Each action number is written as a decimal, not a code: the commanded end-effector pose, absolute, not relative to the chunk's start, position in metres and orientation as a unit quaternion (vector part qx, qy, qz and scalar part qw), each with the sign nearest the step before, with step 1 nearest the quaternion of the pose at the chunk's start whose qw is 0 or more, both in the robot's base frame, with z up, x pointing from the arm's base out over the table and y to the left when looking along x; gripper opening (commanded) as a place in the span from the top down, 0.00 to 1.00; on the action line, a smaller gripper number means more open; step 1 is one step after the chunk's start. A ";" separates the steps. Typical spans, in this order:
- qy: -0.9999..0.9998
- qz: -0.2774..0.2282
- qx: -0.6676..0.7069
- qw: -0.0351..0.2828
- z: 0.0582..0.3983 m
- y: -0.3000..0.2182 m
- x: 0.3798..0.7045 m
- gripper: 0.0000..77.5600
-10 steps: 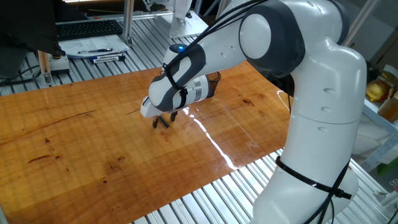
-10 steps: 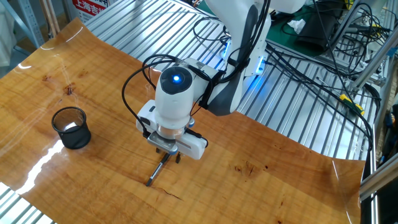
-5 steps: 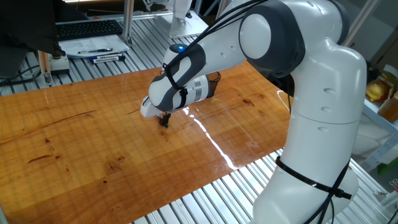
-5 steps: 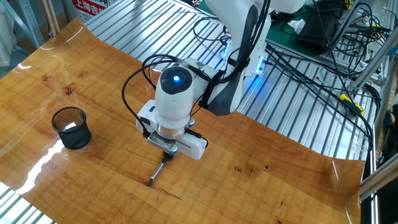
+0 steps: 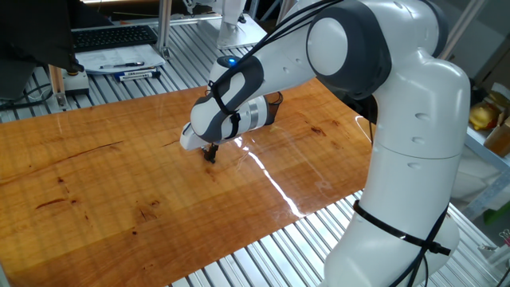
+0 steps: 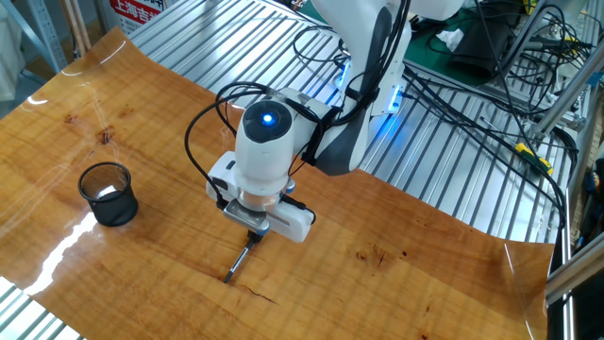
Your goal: Put the pen into the pen holder
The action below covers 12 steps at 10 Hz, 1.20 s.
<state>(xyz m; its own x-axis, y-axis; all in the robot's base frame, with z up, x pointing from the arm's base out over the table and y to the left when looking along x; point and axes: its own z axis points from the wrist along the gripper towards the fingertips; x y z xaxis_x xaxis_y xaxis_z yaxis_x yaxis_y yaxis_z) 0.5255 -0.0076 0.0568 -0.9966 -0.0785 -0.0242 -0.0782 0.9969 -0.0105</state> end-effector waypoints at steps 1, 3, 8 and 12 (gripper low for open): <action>0.999 -0.006 -0.043 0.014 0.058 -0.008 0.527 0.99; 0.999 -0.002 -0.043 -0.004 0.064 -0.009 0.527 0.99; 0.999 -0.001 -0.035 -0.019 0.083 -0.013 0.523 0.99; 0.998 0.000 -0.004 -0.063 0.126 -0.025 0.516 0.99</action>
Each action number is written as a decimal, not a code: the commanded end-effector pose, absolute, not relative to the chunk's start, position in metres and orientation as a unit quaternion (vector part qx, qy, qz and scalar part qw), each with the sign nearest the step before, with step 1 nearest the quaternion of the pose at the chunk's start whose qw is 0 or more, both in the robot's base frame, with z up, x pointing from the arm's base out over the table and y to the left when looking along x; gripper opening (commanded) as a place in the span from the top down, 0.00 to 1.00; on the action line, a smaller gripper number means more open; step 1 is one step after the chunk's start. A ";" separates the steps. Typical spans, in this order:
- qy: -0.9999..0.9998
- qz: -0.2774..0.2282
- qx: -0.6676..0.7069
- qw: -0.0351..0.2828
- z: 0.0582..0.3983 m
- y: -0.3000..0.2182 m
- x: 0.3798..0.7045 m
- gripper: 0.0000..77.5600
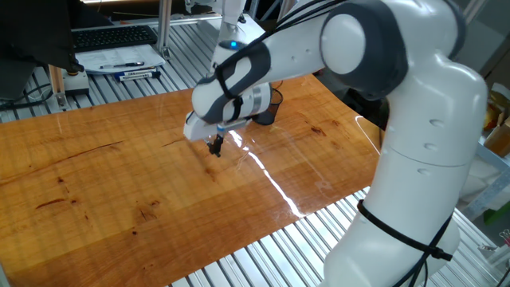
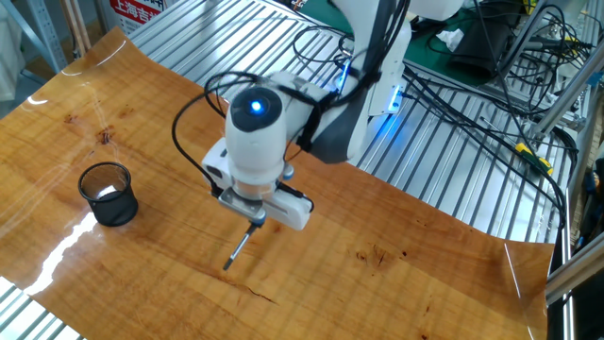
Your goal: Put the pen into the pen holder
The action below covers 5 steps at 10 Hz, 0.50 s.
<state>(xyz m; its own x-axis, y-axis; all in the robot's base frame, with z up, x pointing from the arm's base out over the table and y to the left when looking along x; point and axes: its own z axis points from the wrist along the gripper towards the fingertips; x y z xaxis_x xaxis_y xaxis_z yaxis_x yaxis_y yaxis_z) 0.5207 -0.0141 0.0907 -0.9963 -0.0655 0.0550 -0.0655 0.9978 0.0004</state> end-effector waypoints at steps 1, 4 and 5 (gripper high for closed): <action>-0.997 -0.009 -0.015 0.073 0.138 -0.028 0.513 0.99; -0.994 -0.013 -0.037 0.106 0.168 -0.033 0.508 0.99; -0.993 -0.013 -0.039 0.110 0.171 -0.034 0.508 0.99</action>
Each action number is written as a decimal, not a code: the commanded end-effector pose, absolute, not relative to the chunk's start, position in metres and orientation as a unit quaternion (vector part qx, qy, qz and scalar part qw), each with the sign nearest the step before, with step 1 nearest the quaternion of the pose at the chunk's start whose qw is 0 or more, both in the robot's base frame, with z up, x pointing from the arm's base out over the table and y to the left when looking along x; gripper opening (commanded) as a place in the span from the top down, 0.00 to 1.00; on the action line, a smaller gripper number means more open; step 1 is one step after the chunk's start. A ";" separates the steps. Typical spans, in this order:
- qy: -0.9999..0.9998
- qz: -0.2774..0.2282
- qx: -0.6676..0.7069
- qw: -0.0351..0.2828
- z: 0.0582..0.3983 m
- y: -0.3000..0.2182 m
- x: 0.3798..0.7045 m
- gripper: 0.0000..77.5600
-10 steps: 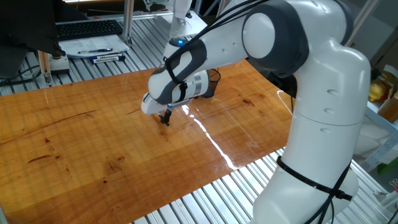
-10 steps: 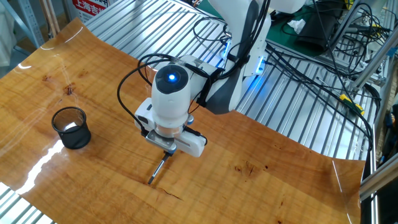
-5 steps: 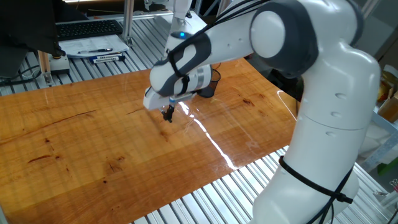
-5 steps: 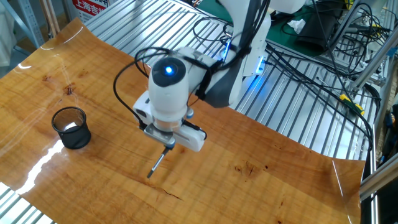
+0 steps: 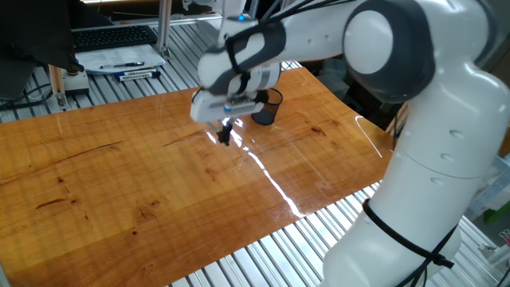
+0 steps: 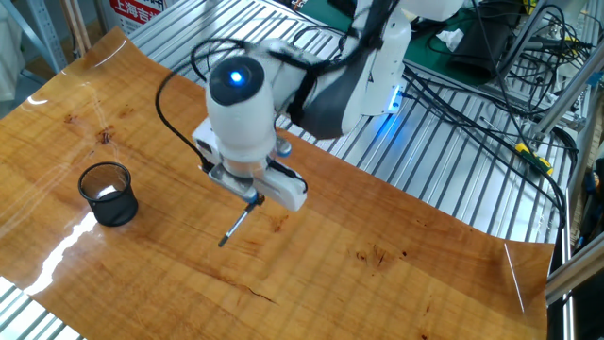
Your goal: Put the pen into the pen holder
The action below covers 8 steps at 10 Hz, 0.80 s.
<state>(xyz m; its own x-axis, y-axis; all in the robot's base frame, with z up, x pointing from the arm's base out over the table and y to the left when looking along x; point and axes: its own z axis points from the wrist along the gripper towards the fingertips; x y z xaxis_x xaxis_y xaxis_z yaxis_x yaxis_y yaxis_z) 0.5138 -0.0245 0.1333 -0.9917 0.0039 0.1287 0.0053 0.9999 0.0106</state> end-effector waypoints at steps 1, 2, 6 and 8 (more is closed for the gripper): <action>-0.991 -0.012 -0.044 0.126 0.183 -0.036 0.511 0.99; -0.989 -0.011 -0.047 0.136 0.190 -0.037 0.513 0.99; -0.984 -0.029 -0.064 0.164 0.210 -0.053 0.524 0.99; -0.981 -0.040 -0.094 0.165 0.217 -0.061 0.525 0.99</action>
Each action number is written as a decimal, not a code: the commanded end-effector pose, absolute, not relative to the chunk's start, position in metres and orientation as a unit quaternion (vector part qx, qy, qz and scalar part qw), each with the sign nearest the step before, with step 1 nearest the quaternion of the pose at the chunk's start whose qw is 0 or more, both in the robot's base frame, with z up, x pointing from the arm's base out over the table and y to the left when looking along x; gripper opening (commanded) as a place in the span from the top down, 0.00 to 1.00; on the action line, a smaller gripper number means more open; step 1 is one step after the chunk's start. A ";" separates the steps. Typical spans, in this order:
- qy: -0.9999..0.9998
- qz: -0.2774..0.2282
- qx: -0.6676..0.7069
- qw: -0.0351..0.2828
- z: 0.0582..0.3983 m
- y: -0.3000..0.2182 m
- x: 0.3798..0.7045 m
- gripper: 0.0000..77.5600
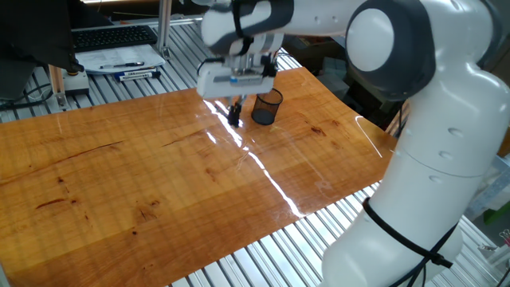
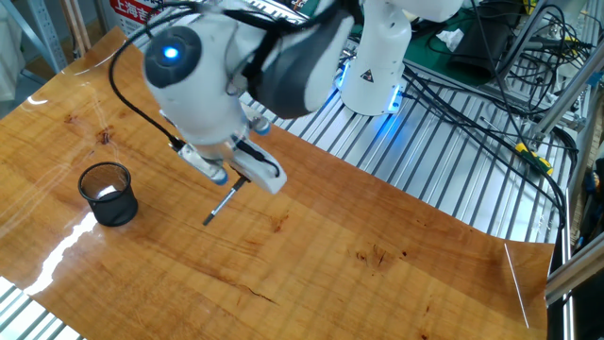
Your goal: Put the pen into the pen holder
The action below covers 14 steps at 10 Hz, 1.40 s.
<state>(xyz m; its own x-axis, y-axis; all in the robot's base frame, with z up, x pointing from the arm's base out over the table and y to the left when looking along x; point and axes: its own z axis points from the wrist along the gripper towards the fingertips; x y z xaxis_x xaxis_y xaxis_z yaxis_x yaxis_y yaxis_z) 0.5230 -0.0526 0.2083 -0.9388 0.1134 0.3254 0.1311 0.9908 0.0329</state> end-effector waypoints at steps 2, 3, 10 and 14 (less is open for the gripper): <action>-0.979 -0.043 -0.105 0.166 0.222 -0.069 0.526 0.99; -0.978 -0.042 -0.113 0.169 0.225 -0.072 0.529 0.99; -0.967 -0.063 -0.171 0.177 0.225 -0.073 0.529 0.99; -0.962 -0.051 -0.222 0.149 0.225 -0.073 0.529 0.99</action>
